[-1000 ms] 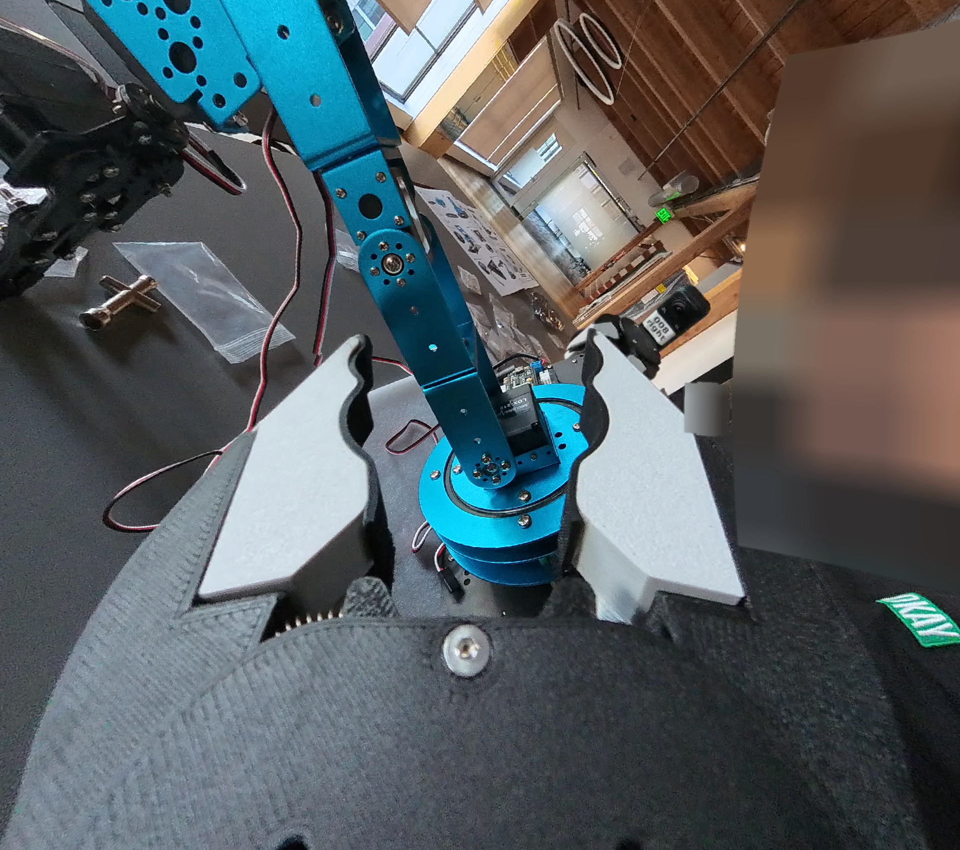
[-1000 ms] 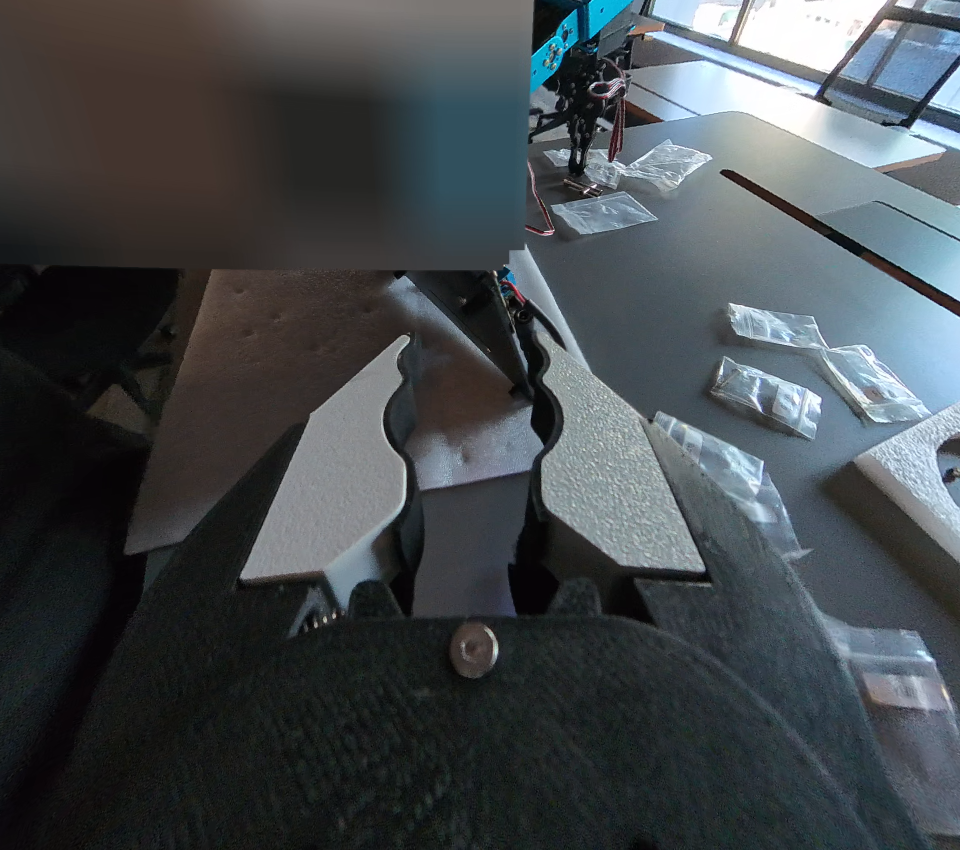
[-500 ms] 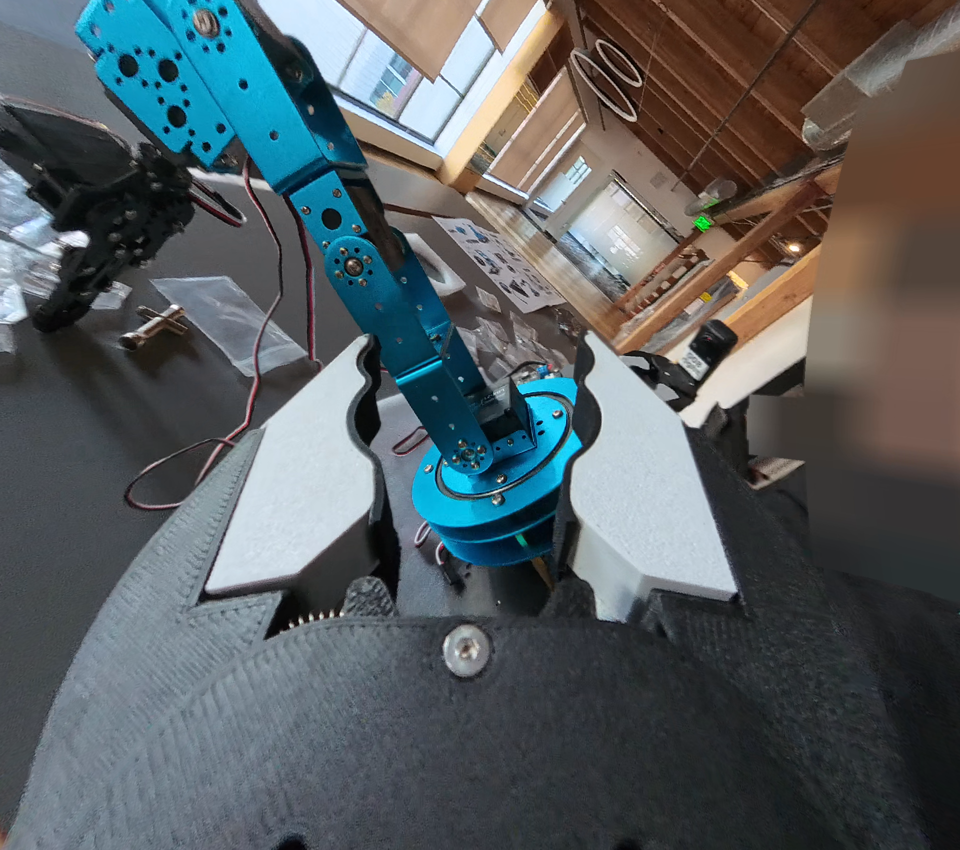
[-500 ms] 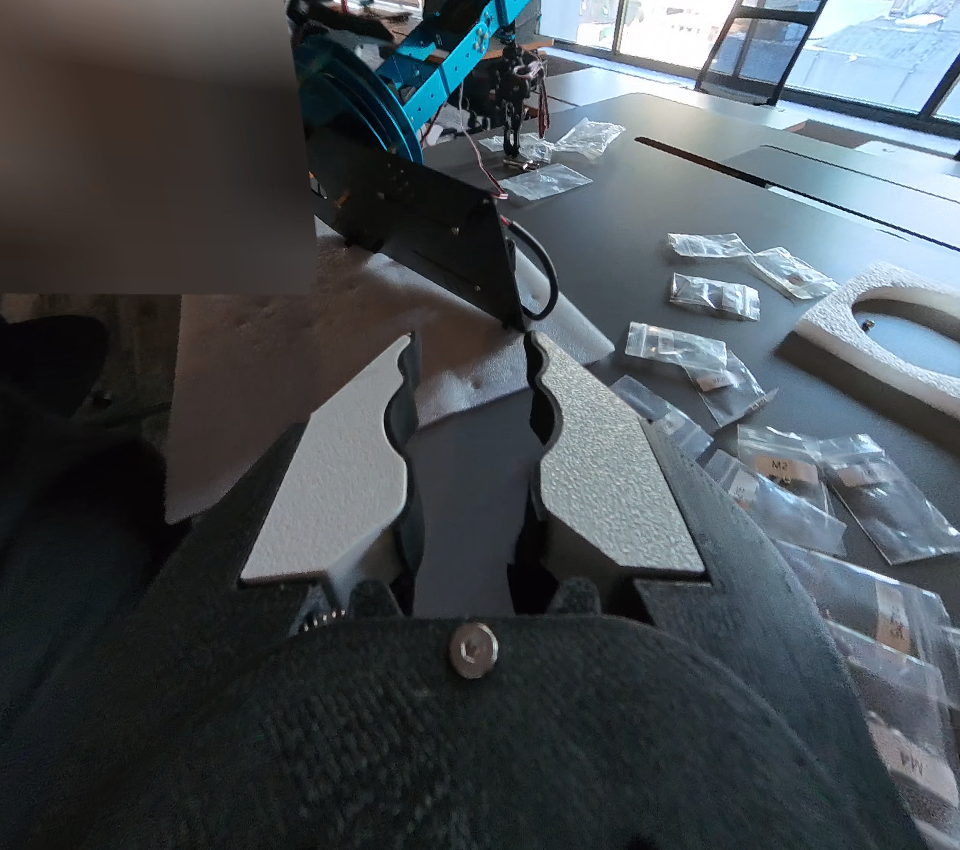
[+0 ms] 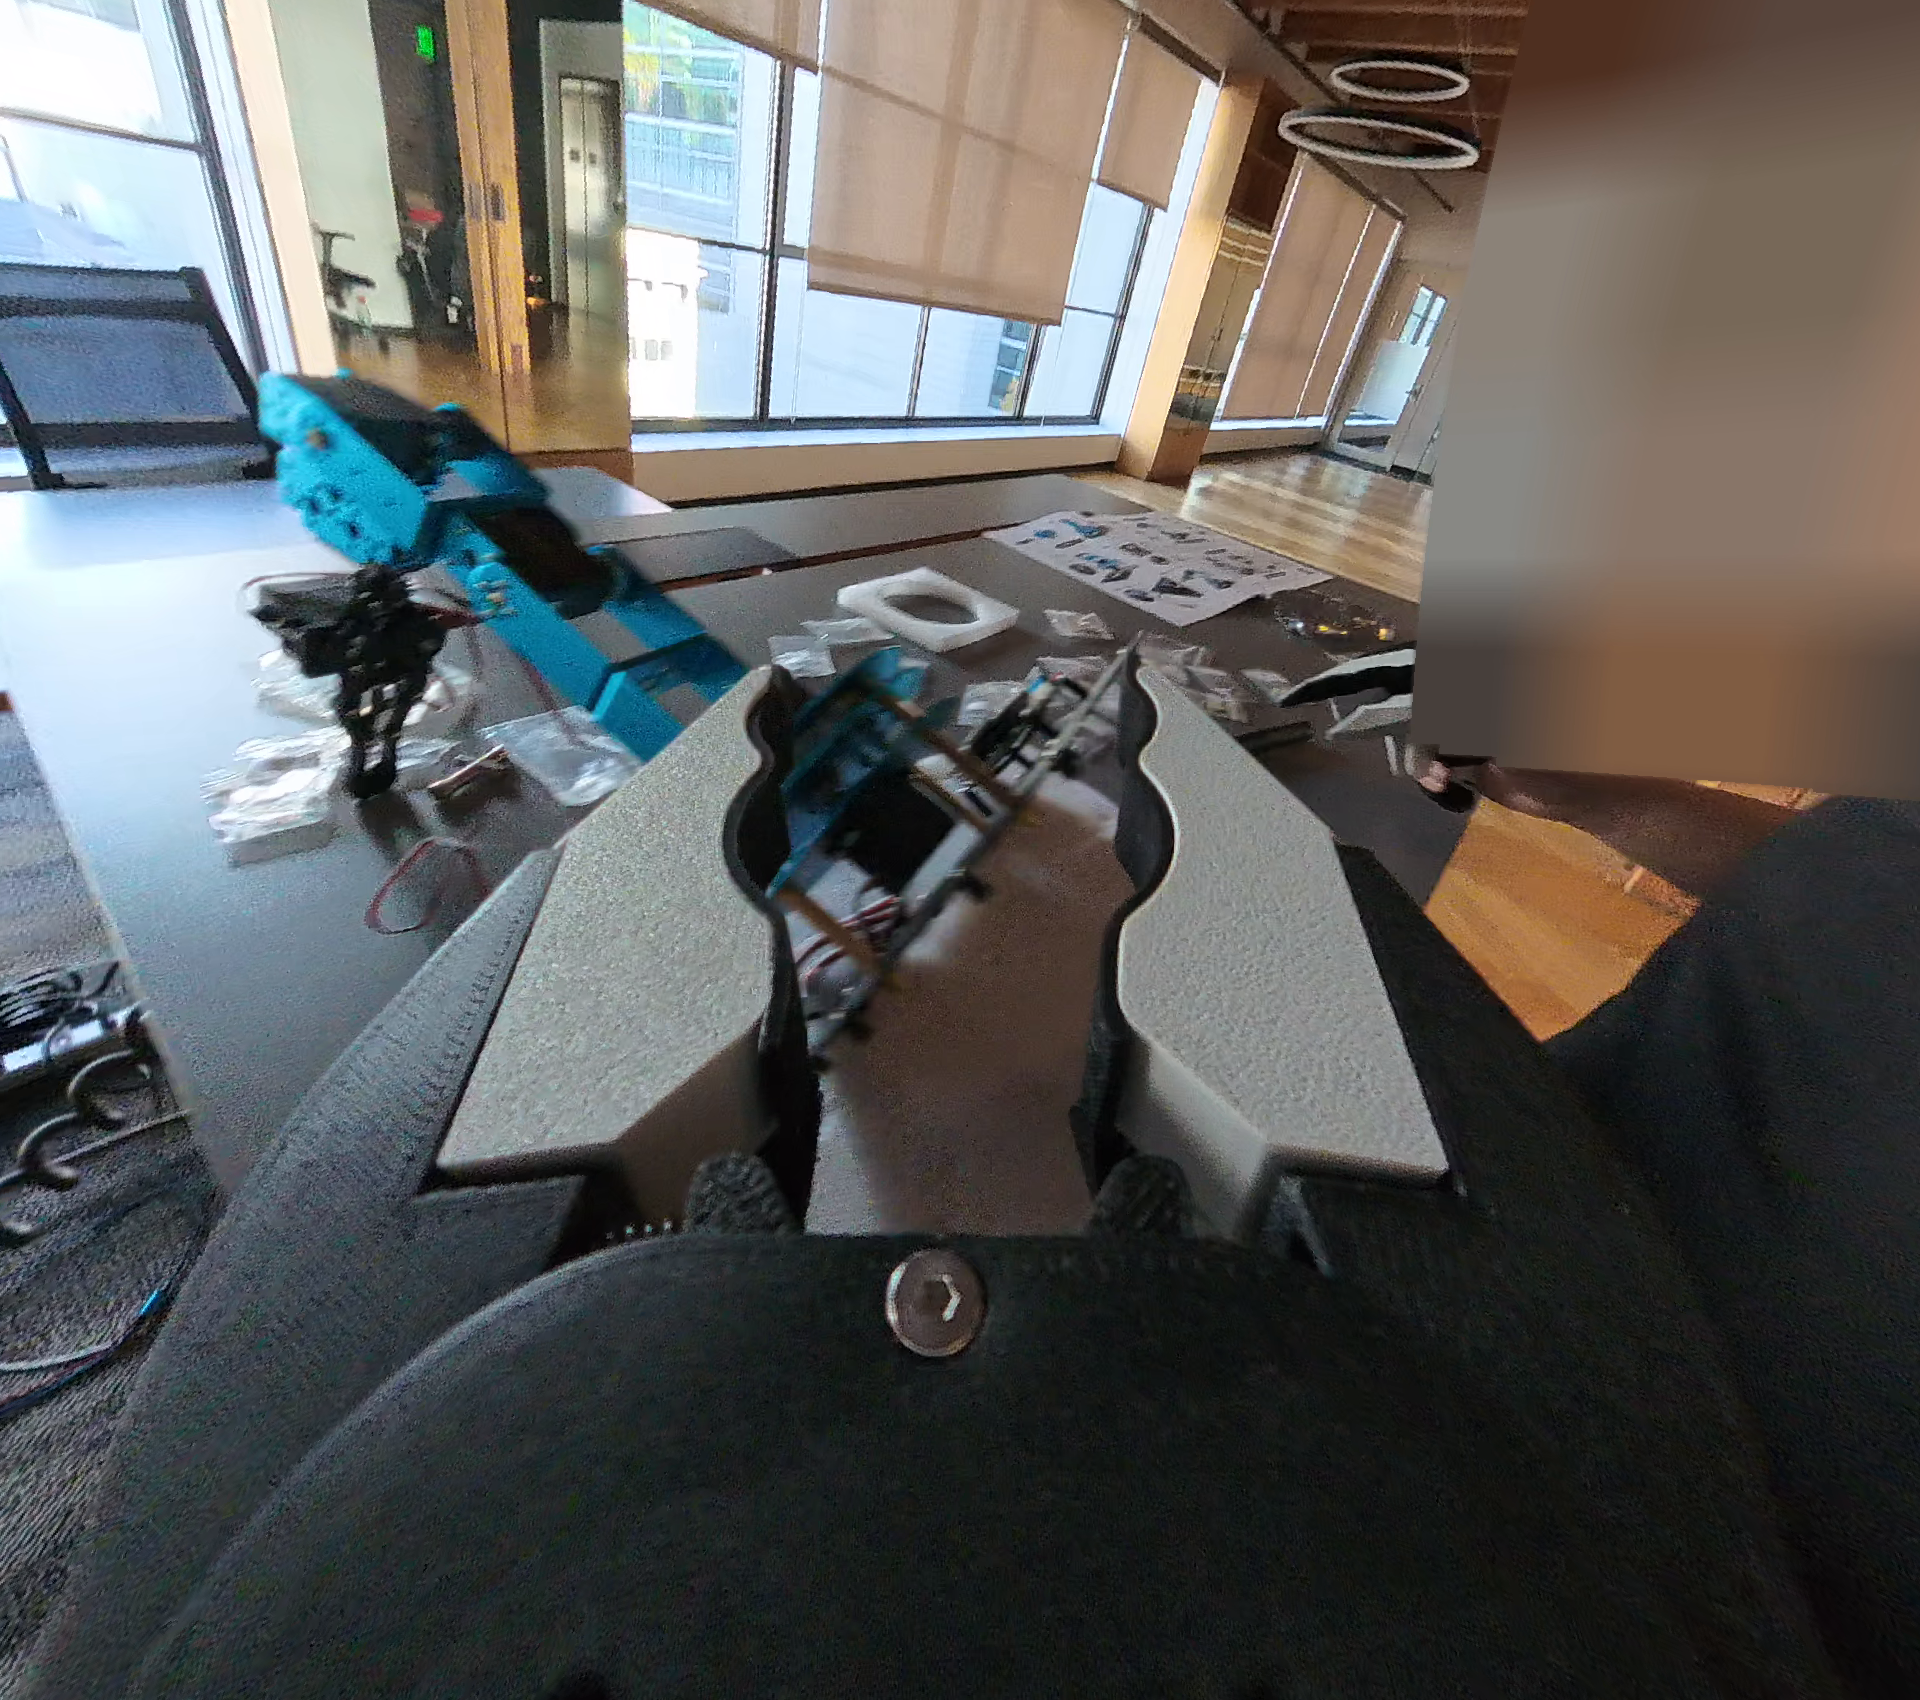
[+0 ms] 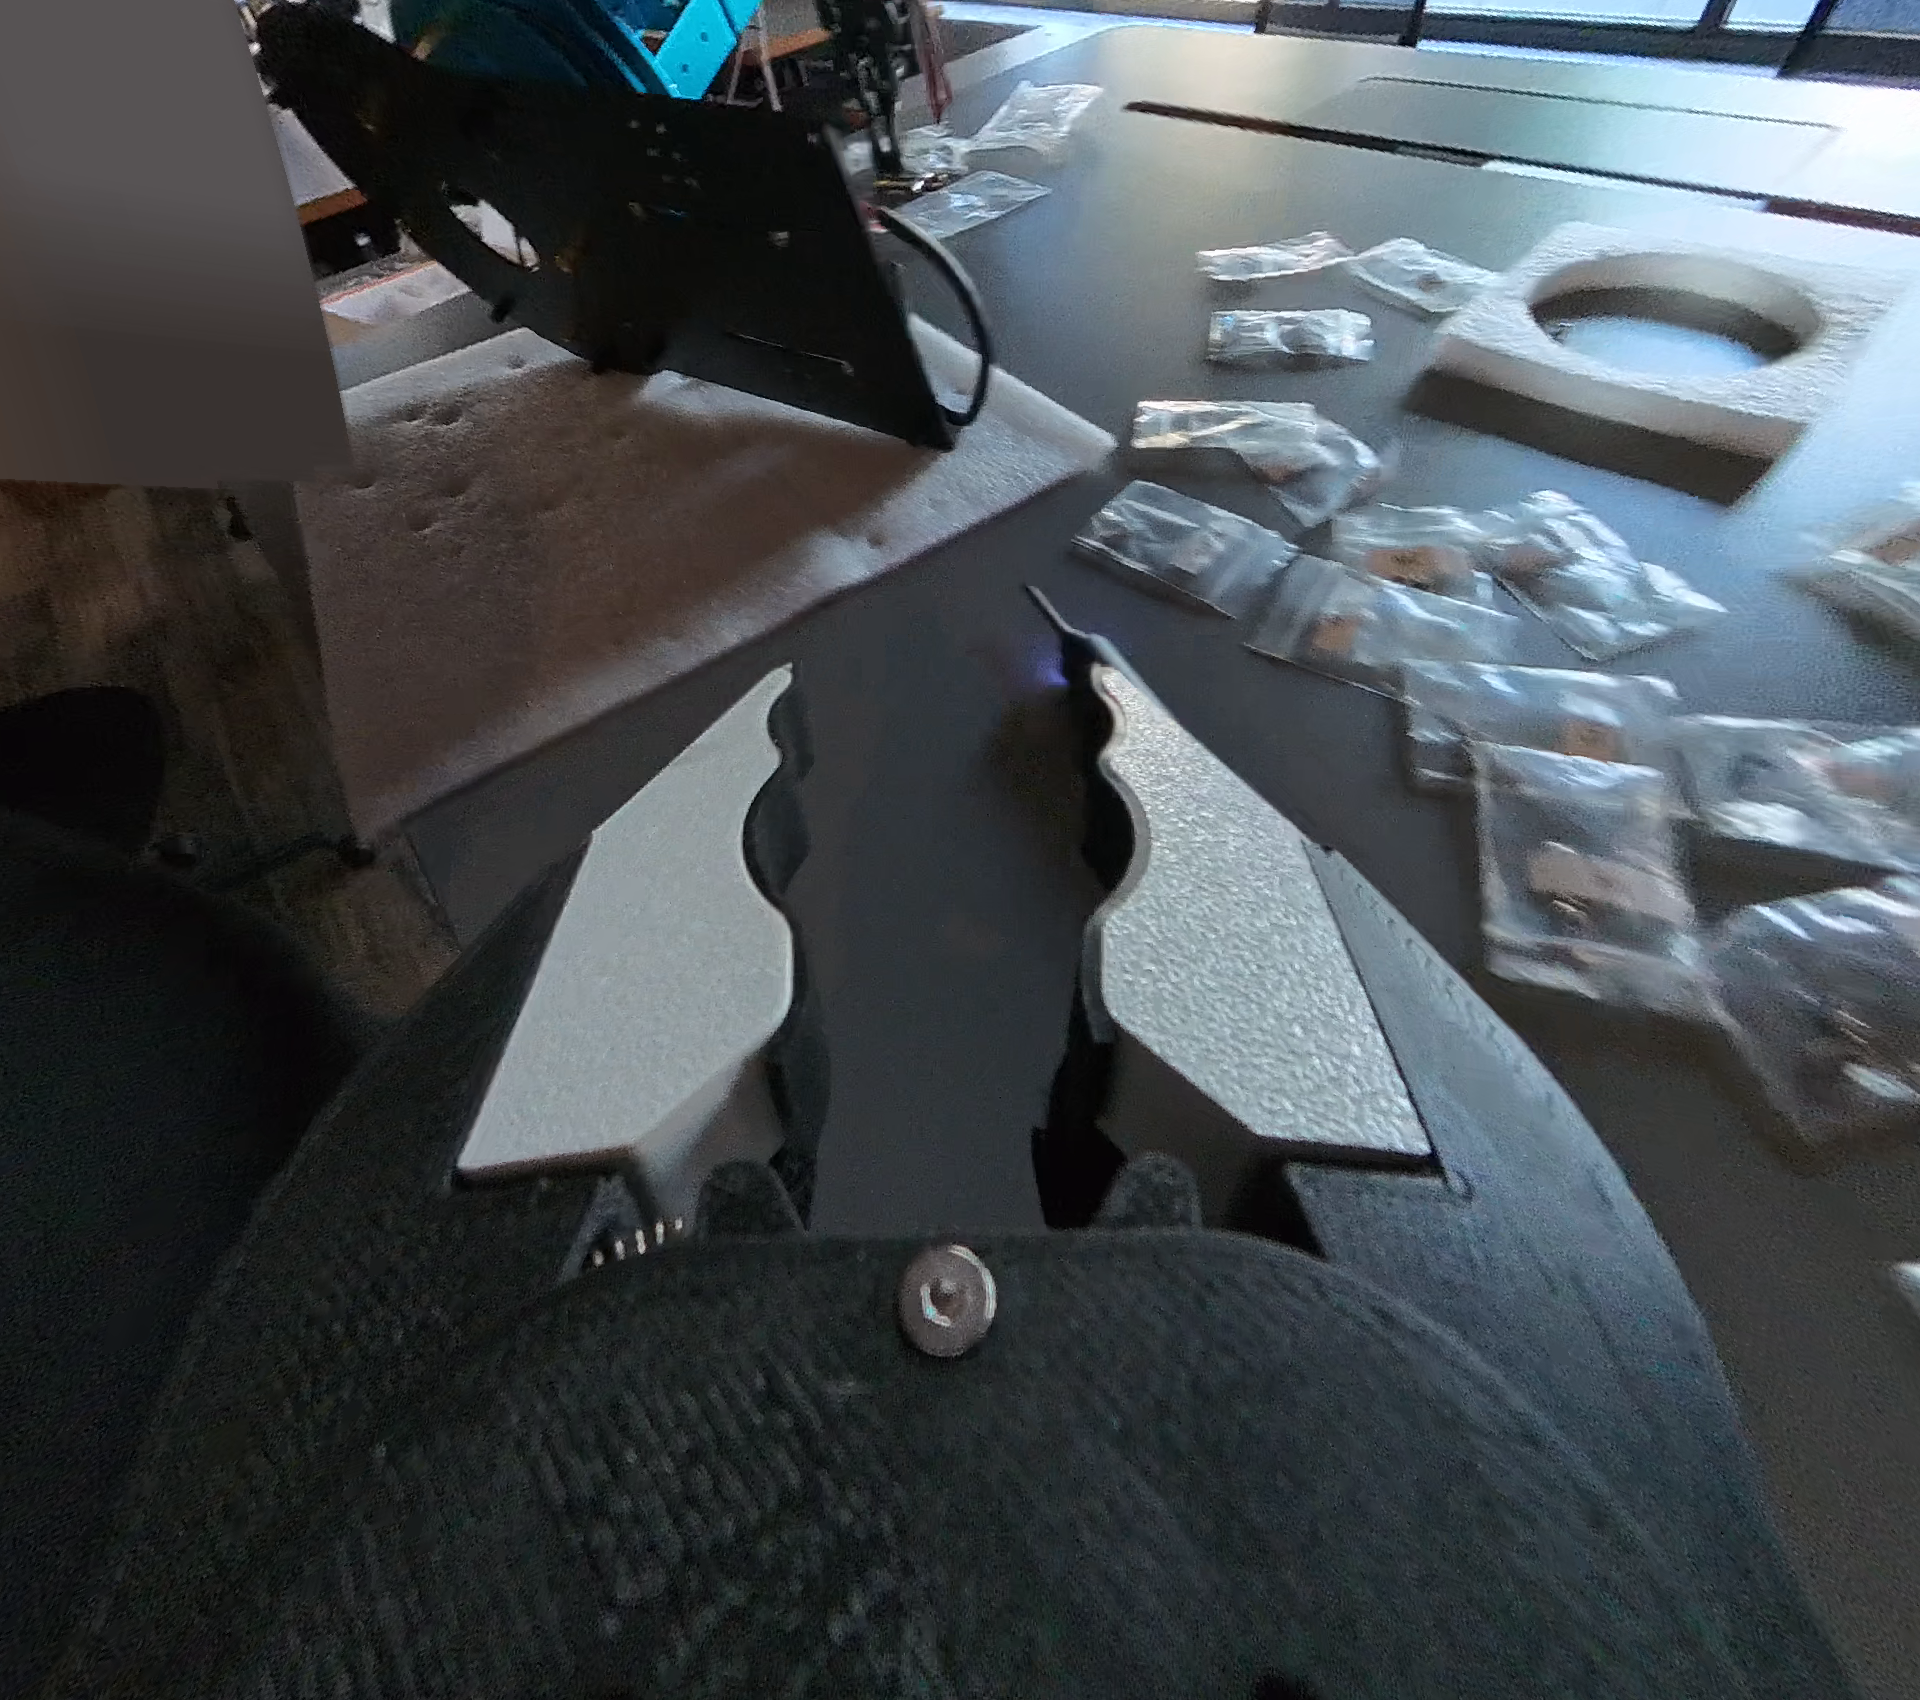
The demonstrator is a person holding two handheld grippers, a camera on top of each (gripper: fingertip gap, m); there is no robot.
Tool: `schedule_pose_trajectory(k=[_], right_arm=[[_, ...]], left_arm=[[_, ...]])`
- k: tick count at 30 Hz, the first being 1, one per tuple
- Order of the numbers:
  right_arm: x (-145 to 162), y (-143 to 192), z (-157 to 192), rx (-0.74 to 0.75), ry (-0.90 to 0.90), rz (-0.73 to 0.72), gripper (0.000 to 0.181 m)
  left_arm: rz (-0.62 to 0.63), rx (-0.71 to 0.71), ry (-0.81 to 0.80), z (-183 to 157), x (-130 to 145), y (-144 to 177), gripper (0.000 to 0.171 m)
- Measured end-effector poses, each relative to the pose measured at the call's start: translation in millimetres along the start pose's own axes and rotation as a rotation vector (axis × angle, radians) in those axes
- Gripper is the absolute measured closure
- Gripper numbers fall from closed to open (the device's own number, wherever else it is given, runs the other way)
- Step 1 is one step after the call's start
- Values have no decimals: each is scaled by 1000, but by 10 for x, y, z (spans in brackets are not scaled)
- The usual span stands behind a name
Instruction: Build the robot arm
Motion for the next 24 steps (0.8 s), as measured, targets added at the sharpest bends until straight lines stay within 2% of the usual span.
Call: schedule_pose_trajectory(k=[4, 6, 8, 10, 13, 15, 18, 21, 24], right_arm=[[-72, 411, -313, 10, 19, -12, 142], [-133, 628, -466, 26, 84, -7, 151], [-215, 798, -652, 41, 163, 20, 162], [-335, 874, -873, 42, 221, 52, 165], [-562, 795, -1171, 12, 285, 88, 171], [-705, 602, -1309, -44, 287, 117, 170], [-900, 113, -1470, -104, 323, 201, 169], [-1097, -552, -1650, -164, 387, 275, 167], [-1226, -1281, -1976, -92, 420, 364, 168]], left_arm=[[-48, -44, -109, -687, -51, -64, 111], [-120, -124, -179, -1011, -40, -152, 111], [-181, -196, -231, -1293, -21, -267, 119], [-159, -188, -172, -1524, 20, -429, 117], [-102, -175, -130, -1750, 83, -653, 117], [-43, -203, -111, -1826, 116, -766, 119], [65, -238, -89, -1896, 152, -868, 122], [147, -249, -89, -1890, 152, -887, 122], [211, -260, -132, -1810, 106, -865, 124]])
Point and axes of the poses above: each gripper's, where its closed fingertips meet, y back along the fingers, x out of its underside, z = x × y across the jaws, the point moved 9 cm from there along y, back along the fingers, and after that the axes turned 7 degrees about -y, right-handed, at the moved point
